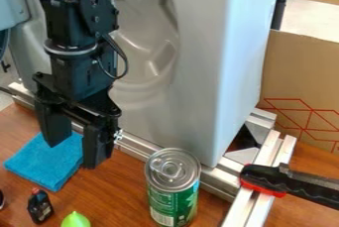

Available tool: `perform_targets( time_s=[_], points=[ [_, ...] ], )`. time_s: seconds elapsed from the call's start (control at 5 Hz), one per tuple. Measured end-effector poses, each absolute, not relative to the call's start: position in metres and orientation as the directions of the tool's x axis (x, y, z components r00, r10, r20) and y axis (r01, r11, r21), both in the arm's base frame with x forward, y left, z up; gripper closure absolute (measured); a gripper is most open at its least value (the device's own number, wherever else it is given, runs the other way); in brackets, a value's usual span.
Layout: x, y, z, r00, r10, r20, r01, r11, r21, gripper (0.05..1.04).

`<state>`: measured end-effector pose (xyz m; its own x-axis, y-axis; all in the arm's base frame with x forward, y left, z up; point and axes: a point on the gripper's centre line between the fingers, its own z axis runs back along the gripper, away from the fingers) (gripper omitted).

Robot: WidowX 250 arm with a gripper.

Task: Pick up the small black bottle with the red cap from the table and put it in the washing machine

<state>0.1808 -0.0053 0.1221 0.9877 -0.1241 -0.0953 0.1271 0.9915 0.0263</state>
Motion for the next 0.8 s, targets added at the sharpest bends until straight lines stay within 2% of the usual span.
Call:
perform_targets(
  time_s=[0.2, 0.4, 0.8],
  points=[
    [0.178, -0.005, 0.118, 0.985, -0.129, -0.112, 0.132, 0.991, 0.024, 0.083],
    [0.162, 0.012, 0.114, 0.982, -0.161, -0.098, 0.164, 0.986, 0.023, 0.083],
    [0.143, 0.024, 0.097, 0.971, -0.205, -0.124, 0.213, 0.976, 0.055, 0.083]
  ],
)
